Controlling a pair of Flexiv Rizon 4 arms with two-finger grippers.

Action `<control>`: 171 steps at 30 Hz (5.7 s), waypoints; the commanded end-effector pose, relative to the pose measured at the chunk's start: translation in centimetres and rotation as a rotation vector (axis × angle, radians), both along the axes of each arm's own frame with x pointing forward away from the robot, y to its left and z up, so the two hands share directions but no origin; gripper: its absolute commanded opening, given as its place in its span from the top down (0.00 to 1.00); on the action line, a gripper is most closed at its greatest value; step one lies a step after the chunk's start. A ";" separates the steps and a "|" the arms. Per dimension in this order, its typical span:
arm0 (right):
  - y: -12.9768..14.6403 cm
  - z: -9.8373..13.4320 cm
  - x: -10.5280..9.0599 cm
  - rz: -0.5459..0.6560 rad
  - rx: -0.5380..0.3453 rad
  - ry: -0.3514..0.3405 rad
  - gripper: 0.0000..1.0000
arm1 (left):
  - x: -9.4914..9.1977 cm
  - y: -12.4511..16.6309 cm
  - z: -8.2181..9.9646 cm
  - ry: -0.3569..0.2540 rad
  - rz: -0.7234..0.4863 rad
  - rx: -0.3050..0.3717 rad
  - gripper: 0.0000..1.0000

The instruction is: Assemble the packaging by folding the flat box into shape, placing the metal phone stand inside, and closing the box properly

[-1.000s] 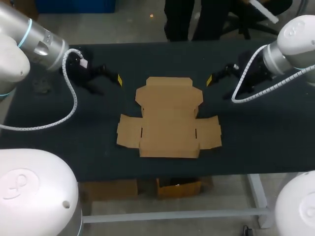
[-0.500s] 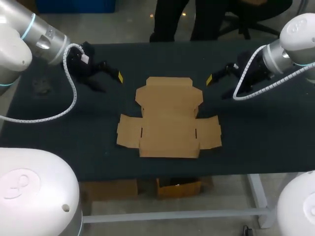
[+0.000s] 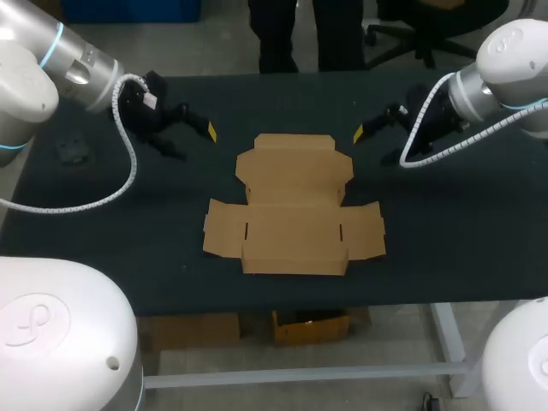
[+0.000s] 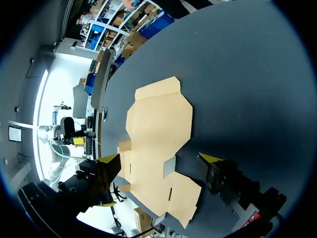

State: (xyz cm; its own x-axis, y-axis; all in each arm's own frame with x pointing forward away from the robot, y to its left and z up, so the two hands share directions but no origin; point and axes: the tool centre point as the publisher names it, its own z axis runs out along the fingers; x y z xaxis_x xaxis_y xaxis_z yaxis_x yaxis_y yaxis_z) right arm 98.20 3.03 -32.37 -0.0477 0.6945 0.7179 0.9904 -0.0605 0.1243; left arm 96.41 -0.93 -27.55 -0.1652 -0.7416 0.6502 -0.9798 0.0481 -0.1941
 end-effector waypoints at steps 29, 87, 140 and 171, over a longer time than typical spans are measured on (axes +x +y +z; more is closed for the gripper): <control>1.6 -6.1 2.2 -0.038 0.102 0.114 0.60 | 5.0 -0.6 -0.9 0.039 -0.038 -0.043 0.00; 3.9 -9.9 3.4 -0.121 0.153 0.174 0.72 | 4.6 0.6 -1.0 0.042 -0.028 -0.066 0.00; 4.5 -9.5 4.6 -0.098 0.233 0.112 0.57 | 4.3 0.3 -0.7 0.029 -0.031 -0.064 0.00; 5.6 -7.3 4.5 -0.043 0.296 -0.003 1.00 | 4.0 0.6 -0.7 0.024 -0.036 -0.071 0.00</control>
